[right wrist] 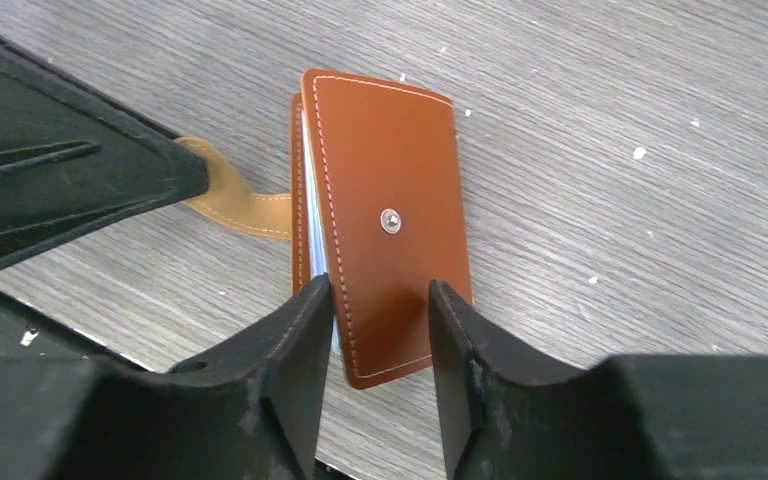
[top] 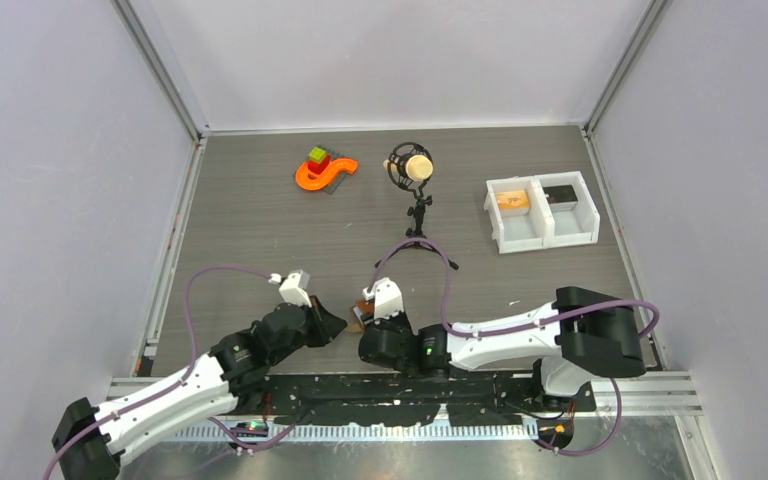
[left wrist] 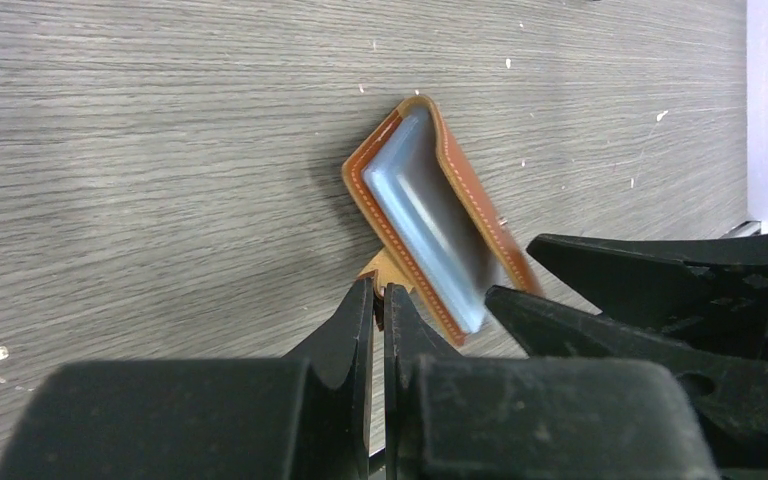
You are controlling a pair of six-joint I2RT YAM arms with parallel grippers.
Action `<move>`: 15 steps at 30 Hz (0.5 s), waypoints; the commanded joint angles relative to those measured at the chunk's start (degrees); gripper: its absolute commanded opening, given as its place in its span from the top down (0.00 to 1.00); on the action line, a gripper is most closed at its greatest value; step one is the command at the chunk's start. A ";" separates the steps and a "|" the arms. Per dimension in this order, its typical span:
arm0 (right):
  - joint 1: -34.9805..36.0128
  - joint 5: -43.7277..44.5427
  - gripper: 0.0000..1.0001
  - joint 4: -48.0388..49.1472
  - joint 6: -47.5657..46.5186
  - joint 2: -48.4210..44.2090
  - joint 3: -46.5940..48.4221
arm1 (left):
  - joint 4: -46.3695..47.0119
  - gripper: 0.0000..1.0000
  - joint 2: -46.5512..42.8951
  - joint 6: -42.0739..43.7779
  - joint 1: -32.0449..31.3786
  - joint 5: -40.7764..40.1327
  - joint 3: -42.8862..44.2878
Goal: Take the credit cards out of the card holder
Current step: Open the card holder at the center of the board.
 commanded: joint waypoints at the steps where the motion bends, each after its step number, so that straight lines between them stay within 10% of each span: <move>1: -0.05 6.49 0.59 -6.48 5.27 -3.64 -0.83 | -2.48 1.00 -0.53 1.75 0.30 -2.95 2.19; 8: -2.08 6.95 0.86 -9.56 12.37 -12.74 -9.65 | -7.57 1.00 2.86 2.82 0.39 -5.36 4.59; 15: -5.67 3.34 0.82 -8.10 16.84 -16.17 -17.44 | -7.91 1.00 7.37 3.69 0.72 -5.77 5.77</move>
